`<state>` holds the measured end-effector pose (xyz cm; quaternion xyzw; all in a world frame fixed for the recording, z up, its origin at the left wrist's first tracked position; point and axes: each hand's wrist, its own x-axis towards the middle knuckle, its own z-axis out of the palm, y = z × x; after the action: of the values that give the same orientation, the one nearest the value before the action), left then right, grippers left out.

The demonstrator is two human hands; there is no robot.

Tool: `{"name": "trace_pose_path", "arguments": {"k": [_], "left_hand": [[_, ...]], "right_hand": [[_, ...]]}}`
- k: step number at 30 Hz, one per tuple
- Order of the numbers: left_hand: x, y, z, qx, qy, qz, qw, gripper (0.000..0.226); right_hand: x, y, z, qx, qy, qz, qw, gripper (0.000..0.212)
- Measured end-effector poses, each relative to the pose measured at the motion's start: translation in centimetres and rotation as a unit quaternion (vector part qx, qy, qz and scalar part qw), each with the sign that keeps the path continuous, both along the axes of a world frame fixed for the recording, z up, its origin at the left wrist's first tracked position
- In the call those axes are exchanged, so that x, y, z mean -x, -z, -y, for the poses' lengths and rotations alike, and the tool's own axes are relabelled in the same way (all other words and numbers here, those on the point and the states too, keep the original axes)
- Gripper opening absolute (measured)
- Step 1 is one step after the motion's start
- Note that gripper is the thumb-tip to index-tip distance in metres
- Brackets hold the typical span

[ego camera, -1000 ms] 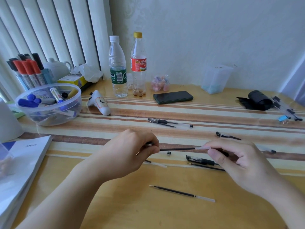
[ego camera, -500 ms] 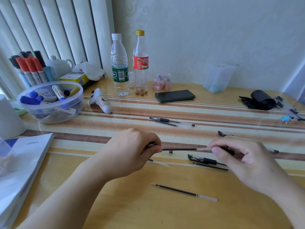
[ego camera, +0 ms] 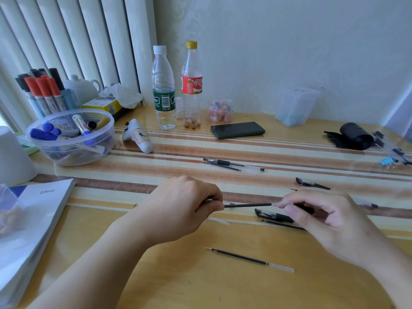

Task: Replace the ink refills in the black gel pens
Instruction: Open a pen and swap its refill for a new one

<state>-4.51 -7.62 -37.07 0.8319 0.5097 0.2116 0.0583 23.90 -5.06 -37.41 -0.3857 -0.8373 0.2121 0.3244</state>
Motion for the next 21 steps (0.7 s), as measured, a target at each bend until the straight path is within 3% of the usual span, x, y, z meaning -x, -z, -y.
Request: {"name": "trace_pose_path", "arguments": {"k": [10,16,19,21], "left_hand": [[-0.2,-0.1,0.1,0.010,-0.003,-0.053,0.999,0.017],[-1.7,0.1,0.8,-0.038,0.023,-0.084,0.995,0.024],[-3.1,-0.1,1.5,-0.077,0.041,-0.051,0.995,0.025],[-3.2,-0.5,1.5,-0.132,0.023,0.001,0.991,0.023]], "right_hand": [[0.0,-0.2,0.0,0.005,-0.014,0.006,1.000,0.021],[0.4,-1.0,0.9,-0.098,0.025,0.221,0.970,0.025],[1.7,0.0,1.5,-0.073,0.004,0.205,0.976,0.032],[2.1,0.6,1.4,-0.044,0.006,0.145,0.989,0.037]]}}
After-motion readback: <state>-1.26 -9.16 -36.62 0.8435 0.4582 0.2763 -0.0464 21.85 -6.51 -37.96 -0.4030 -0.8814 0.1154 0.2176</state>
